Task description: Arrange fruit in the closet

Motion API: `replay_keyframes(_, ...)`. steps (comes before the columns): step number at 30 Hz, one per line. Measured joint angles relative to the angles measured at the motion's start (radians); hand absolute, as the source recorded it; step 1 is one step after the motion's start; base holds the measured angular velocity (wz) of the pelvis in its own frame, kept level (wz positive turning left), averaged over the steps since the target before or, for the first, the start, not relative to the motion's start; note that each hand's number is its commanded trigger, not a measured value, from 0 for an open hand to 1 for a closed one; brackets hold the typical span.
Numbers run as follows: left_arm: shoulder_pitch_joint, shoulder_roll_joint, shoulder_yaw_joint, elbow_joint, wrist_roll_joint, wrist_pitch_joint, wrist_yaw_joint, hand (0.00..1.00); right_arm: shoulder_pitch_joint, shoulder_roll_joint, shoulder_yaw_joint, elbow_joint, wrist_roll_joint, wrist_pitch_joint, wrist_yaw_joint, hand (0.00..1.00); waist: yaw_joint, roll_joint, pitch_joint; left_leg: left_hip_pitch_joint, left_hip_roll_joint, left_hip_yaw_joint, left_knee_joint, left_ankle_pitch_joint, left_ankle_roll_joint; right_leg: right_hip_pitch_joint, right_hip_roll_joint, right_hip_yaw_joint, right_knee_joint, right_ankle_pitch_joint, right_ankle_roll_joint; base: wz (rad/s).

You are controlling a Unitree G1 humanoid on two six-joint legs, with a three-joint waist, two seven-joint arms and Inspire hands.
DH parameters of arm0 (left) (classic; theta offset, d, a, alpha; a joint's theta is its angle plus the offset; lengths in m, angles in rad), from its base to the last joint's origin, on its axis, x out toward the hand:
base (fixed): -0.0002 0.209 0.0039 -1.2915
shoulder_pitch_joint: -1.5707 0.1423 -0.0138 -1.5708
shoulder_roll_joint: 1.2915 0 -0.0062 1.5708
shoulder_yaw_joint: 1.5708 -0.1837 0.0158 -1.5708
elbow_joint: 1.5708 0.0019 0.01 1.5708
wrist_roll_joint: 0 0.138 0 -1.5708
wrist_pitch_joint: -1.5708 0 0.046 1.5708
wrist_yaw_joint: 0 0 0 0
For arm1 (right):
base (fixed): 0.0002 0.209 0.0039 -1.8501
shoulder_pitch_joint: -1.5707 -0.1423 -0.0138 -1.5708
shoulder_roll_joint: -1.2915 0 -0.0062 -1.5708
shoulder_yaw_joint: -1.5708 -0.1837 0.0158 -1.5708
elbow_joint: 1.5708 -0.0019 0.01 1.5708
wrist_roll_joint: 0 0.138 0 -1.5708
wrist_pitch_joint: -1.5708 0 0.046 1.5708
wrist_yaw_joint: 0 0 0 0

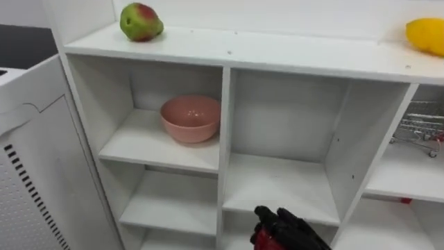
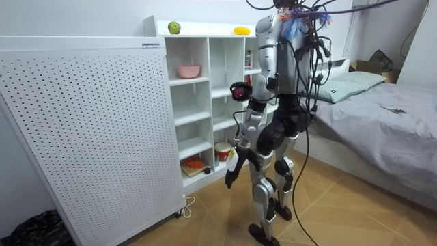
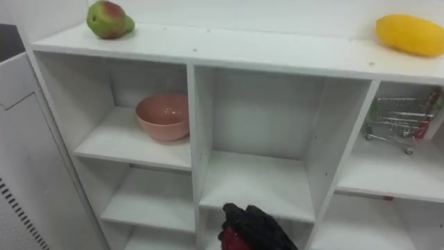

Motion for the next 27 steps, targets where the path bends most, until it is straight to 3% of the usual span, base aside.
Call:
replay_keyframes(6,-0.011,-0.002,-0.032,0.0,-0.084,0.002,-0.006,0.0,-0.082,0.004,-0.036,0.207,0.214,-0.007,-0.015,1.0,0.017,0.001,0.0047,-0.151,-0.041,0.004,0.07,0.01,0.018,-0.176,-0.057,0.017,0.13,-0.035,0.005,0.1)
replay_keyframes(9,-0.014,-0.002,-0.048,-0.01,-0.087,0.009,-0.003,0.0,-0.126,0.008,-0.098,0.265,0.296,-0.006,-0.019,1.0,0.02,0.004,0.0137,-0.22,-0.049,0.01,0.102,0.006,0.025,-0.244,-0.077,0.012,0.177,-0.046,0.008,0.24)
replay_keyframes(12,-0.014,-0.009,-0.072,-0.01,-0.16,0.019,-0.001,0.0,-0.201,0.012,-0.165,0.336,0.369,-0.006,-0.044,1.0,0.032,0.013,0.0224,-0.291,-0.05,0.015,0.14,0.007,0.027,-0.309,-0.08,0.013,0.197,-0.037,0.007,0.03)
replay_keyframes(17,-0.015,-0.018,-0.07,-0.008,-0.226,0.032,-0.006,0.0,-0.267,0.003,-0.256,0.369,0.452,-0.006,-0.072,1.0,0.056,0.02,0.0219,-0.379,-0.047,0.019,0.181,0.006,0.03,-0.388,-0.083,0.013,0.22,-0.028,-0.001,0.03)
replay_keyframes(19,-0.02,-0.021,-0.072,-0.01,-0.28,0.032,-0.006,0.0,-0.286,-0.018,-0.275,0.374,0.454,-0.006,-0.085,1.0,0.076,0.025,0.0207,-0.411,-0.046,0.034,0.196,0.005,0.032,-0.423,-0.088,0.018,0.235,-0.029,-0.001,-0.02)
replay_keyframes(22,-0.02,-0.019,-0.094,-0.011,-0.351,0.034,-0.001,0.0,-0.306,-0.045,-0.275,0.378,0.454,-0.006,-0.109,1.0,0.088,0.032,0.0191,-0.444,-0.046,0.059,0.213,0.004,0.035,-0.461,-0.099,0.021,0.265,-0.03,0.0,0.0)
replay_keyframes(27,-0.025,-0.019,-0.107,-0.038,-0.359,0.034,0.0,0.0,-0.385,-0.088,-0.275,0.418,0.451,-0.005,-0.135,1.0,0.11,0.032,0.0193,-0.518,-0.049,0.074,0.252,0.001,0.041,-0.539,-0.113,0.026,0.307,-0.035,-0.002,0.01)
